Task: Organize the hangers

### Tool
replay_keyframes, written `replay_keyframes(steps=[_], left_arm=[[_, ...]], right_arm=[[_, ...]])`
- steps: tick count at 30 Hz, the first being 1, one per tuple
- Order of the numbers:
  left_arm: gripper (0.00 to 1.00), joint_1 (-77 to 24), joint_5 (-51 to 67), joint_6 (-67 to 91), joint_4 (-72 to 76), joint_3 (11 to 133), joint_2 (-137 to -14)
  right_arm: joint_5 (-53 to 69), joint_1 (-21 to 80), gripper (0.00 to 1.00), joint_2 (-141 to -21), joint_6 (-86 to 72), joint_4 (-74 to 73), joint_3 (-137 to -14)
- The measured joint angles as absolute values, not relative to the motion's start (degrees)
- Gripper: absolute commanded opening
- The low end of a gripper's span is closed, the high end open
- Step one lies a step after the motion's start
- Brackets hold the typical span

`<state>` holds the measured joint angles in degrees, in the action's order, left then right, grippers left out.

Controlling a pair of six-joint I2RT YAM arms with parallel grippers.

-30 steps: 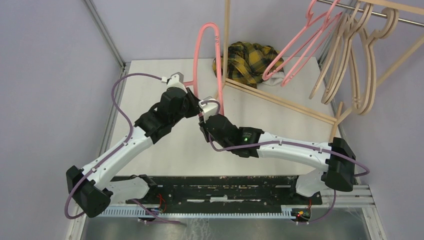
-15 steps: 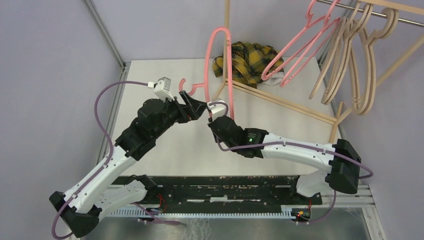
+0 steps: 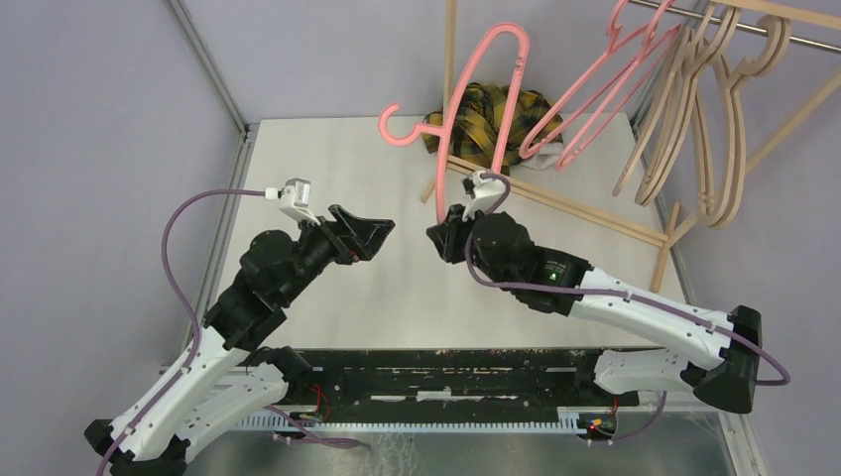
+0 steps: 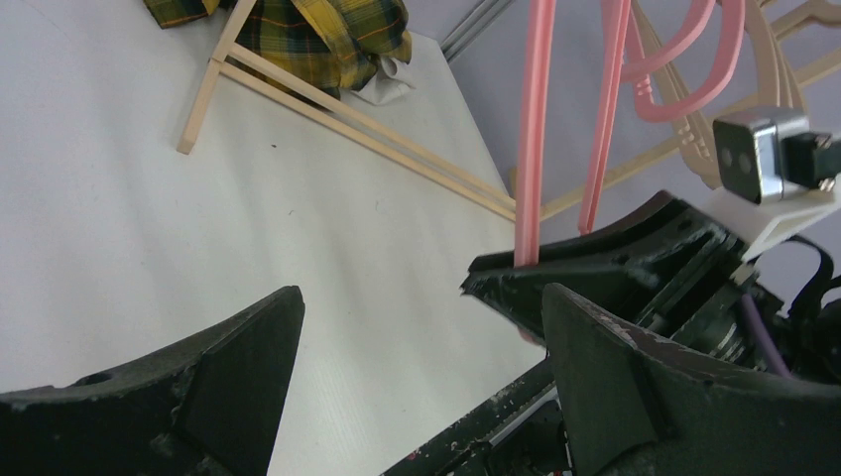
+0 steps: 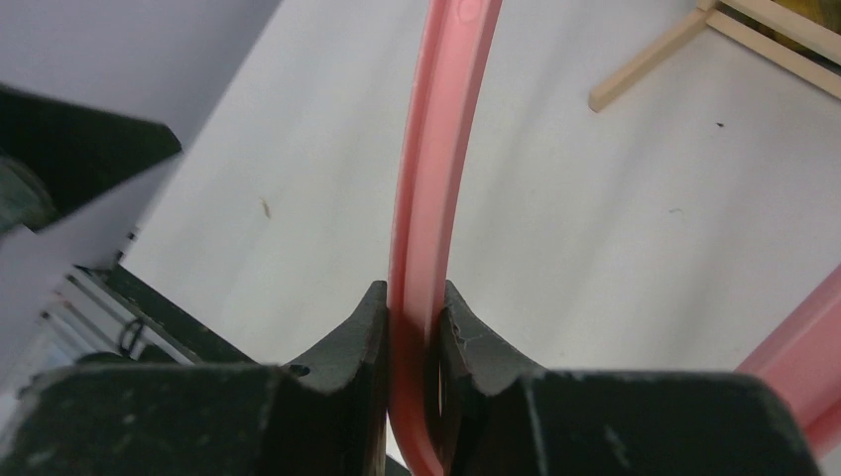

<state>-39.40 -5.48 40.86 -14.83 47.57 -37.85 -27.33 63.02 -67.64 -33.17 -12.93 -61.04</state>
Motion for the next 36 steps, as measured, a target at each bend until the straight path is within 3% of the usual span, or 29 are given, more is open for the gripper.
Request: replay_keyframes(steps=[23,36], left_arm=[[0.96,-39.4,-7.7,39.1,-17.8,46.9,-34.0],[0.96,-39.4,-9.0,37.6,-18.7,46.5,-34.2]], right_arm=[[-9.1,40.2,0.01,-80.3,-52.4,8.8,-75.9],[-4.4,34.2,0.01,-82.6,-56.4,13.5,-78.0]])
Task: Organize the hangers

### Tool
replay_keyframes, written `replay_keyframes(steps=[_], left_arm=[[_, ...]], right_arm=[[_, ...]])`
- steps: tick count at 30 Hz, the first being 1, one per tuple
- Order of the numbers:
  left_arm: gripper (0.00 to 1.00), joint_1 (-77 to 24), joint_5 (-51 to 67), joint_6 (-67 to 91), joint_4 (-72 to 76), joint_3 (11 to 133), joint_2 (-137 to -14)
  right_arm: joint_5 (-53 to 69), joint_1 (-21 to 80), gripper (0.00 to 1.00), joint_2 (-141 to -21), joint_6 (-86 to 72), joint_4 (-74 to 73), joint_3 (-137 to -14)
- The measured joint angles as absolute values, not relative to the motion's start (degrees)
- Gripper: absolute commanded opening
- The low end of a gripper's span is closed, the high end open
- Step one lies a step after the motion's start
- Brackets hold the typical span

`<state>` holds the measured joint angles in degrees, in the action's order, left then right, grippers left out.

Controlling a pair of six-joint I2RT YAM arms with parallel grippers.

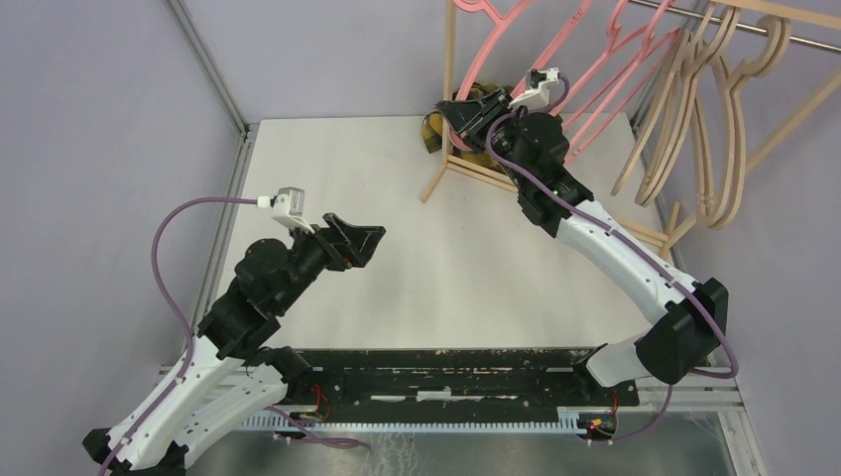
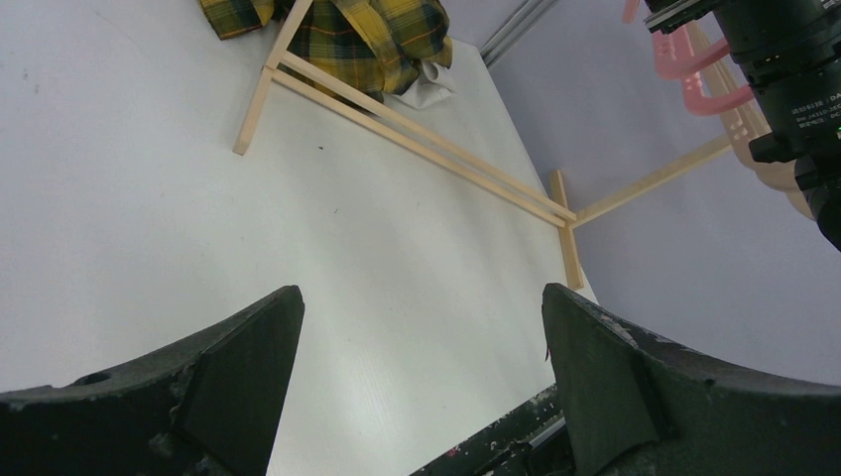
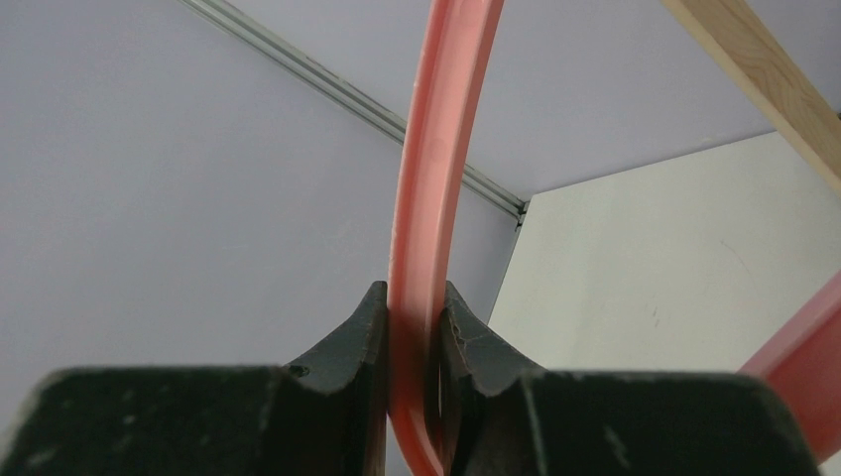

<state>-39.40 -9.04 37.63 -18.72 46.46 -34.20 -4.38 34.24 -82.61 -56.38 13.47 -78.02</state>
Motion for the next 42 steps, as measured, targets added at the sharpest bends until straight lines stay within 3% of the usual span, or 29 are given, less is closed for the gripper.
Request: replay_keyframes(steps=[16,42], left_arm=[[0.96,-39.4,-8.9,37.6,-17.7,43.1,-37.1],[0.96,-39.4,-8.9,37.6,-17.2,43.1,-36.9]], right_arm=[[1.0,34.0,0.01,-77.7,-56.1,12.6,-75.8],[-6.3,27.2,0.01,-76.6,-54.7,9.5,-75.0]])
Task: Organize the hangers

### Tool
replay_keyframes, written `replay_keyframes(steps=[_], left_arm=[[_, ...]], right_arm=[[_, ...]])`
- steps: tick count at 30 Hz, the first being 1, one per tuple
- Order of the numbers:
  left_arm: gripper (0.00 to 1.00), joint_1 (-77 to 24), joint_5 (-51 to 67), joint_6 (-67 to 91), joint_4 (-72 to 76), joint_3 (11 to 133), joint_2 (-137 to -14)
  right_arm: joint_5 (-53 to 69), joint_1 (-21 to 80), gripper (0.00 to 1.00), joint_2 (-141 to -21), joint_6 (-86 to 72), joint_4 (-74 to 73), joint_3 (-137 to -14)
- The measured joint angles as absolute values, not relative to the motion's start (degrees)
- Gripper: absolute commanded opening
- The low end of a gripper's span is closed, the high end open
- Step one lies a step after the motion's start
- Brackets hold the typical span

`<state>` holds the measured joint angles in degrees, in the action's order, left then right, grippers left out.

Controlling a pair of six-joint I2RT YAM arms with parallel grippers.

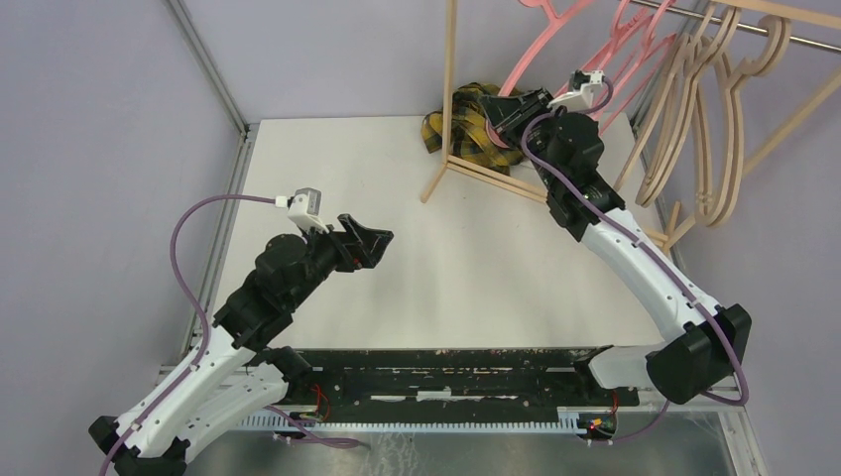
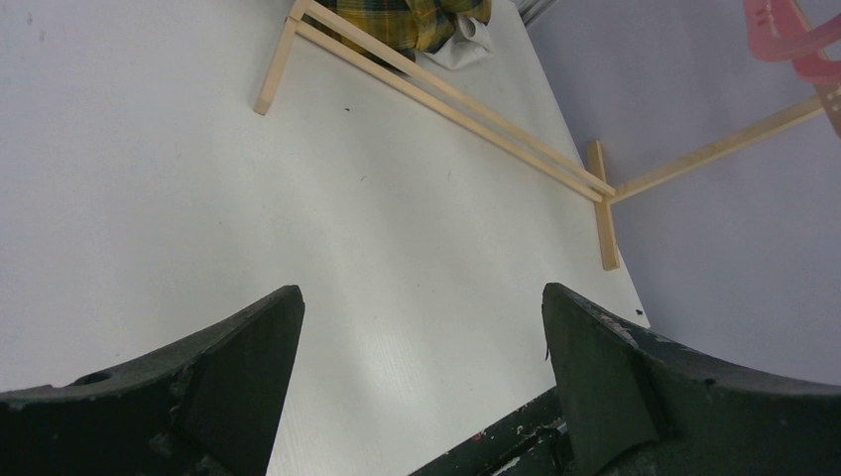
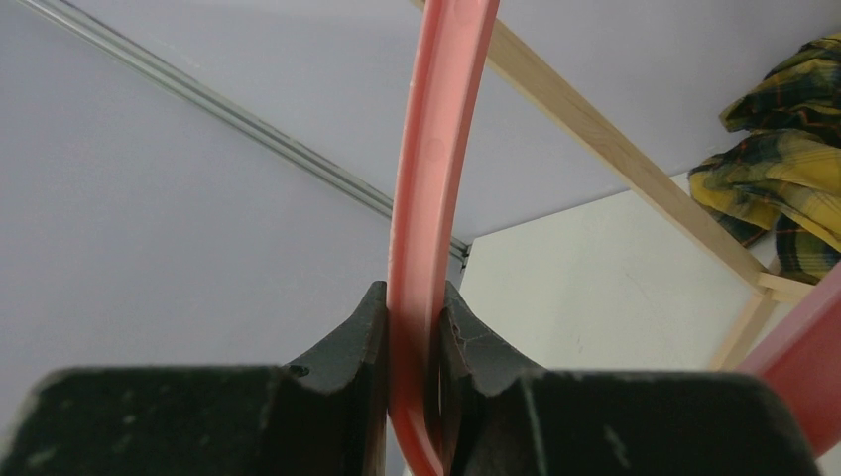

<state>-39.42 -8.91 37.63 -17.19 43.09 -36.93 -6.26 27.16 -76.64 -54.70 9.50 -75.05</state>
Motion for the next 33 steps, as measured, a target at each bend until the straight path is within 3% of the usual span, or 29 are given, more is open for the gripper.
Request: replay_keyframes(steps=[7,13,17,26,27,28,33], left_arm=[[0.96,-39.4,-8.9,37.6,-17.2,43.1,-37.3],[0.96,-39.4,-8.9,37.6,-17.2,43.1,-37.5],[0.97,-39.4,-8.9,37.6,-17.2,43.1,-37.8],[0.99,-39.4,-10.3,37.6,-17.4,42.6,-39.6],[0.99,-39.4,-10.5,37.6,-17.4,42.5,-39.8],[0.99,-39.4,-10.8,37.6,-17.4,42.3,-40.1],[0.99,-39.4,-12.3,37.6,-17.4,41.1,-41.8]], right_arm=[[-8.2,25.3,0.04,-74.3,-56.2,9.8,-71.3],[-8.4,24.1,0.47,-72.0,-57.5,8.5,-70.6],[-9.7,23.7,0.68,-71.1,-57.1,5.6,-70.7],[-7.8,23.5,0.80,-68.9,-50.7,-2.8,-74.1],[-7.1,23.5,0.97,-68.5,-49.6,-3.6,-74.7],[-6.1,23.5,1.00,-68.1,-48.6,-4.4,-75.4],[-3.8,24.6,1.00,-64.5,-42.1,-7.8,-76.9]])
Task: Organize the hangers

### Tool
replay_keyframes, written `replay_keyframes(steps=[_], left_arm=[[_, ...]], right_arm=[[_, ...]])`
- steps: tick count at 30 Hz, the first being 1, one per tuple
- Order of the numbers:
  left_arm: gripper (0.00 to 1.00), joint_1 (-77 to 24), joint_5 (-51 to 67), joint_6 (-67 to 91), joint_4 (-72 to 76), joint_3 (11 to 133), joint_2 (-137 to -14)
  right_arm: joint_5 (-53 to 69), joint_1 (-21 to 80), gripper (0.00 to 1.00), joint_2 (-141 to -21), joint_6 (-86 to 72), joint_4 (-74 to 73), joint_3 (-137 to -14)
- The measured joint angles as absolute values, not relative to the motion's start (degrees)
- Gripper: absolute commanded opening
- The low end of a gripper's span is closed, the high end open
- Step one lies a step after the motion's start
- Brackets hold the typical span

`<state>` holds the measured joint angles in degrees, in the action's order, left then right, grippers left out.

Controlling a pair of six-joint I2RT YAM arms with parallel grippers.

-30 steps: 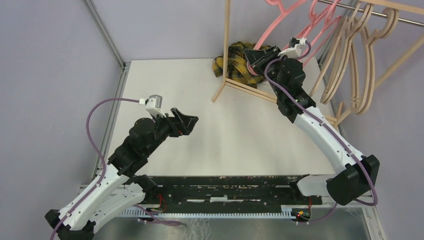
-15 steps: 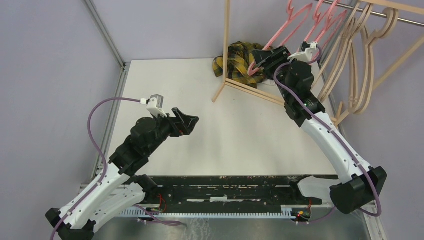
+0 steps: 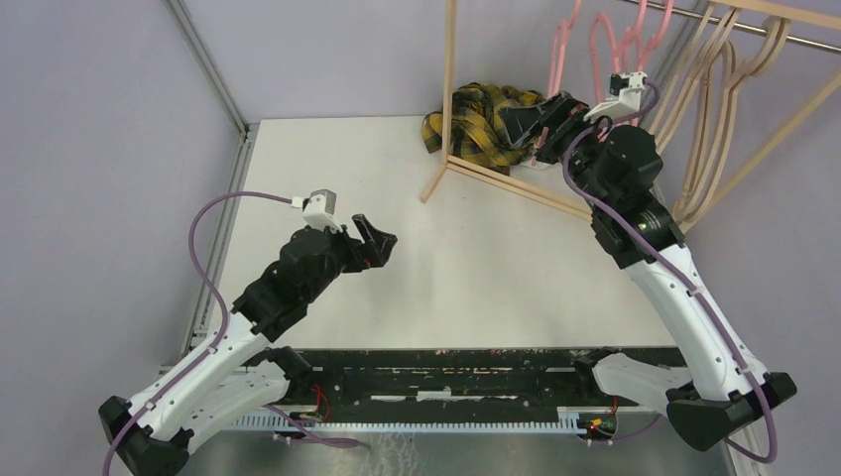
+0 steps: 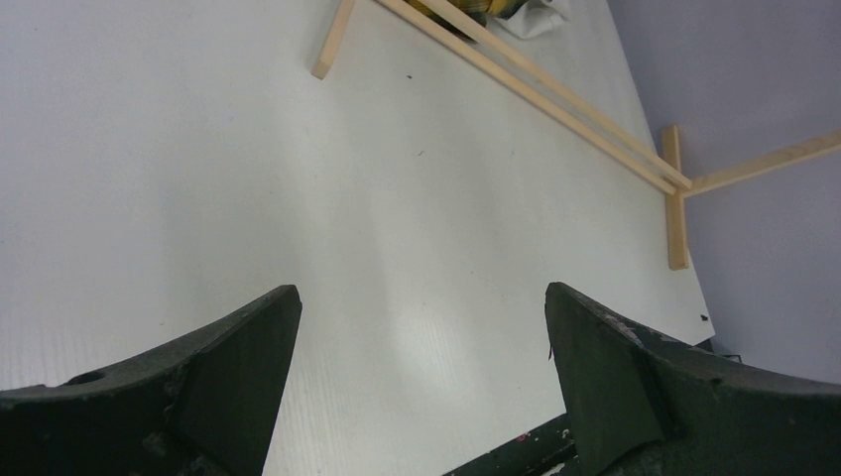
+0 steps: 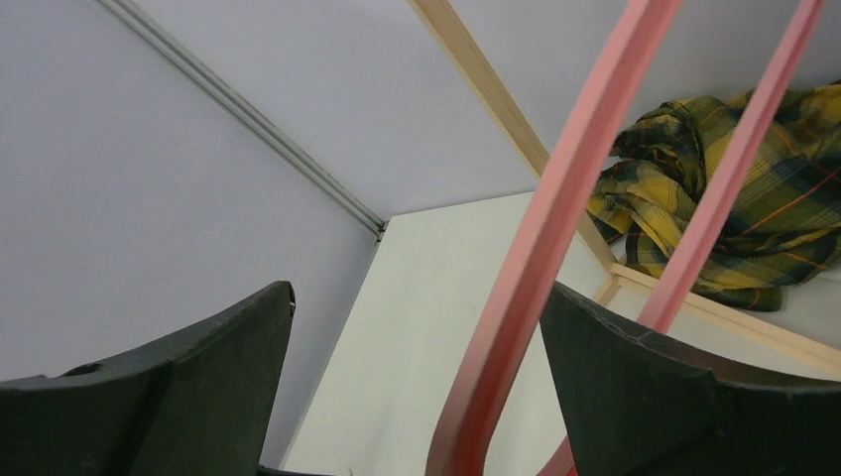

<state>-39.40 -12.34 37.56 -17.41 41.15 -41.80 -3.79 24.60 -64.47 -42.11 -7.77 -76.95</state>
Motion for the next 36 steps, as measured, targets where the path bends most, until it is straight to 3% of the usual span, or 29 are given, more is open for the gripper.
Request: replay_keyframes(steps=[9,21,36], left_arm=[[0.99,-39.4,-13.6,37.5,-17.0,39.2,-47.2],[0.99,-39.4,-15.4,36.7,-15.6,38.5,-49.1],[0.99,-39.4,-18.2,34.3,-10.4,33.3,-54.8]], right_arm=[[-13.1,27.0,1.00,-58.9,-29.0,-17.3,-78.8],[-22.0,29.0,1.00,-60.5,-20.9,-24.3,-79.3],[-35.6,56.5,1.00,-72.2,-1.7,-23.4,-94.8]])
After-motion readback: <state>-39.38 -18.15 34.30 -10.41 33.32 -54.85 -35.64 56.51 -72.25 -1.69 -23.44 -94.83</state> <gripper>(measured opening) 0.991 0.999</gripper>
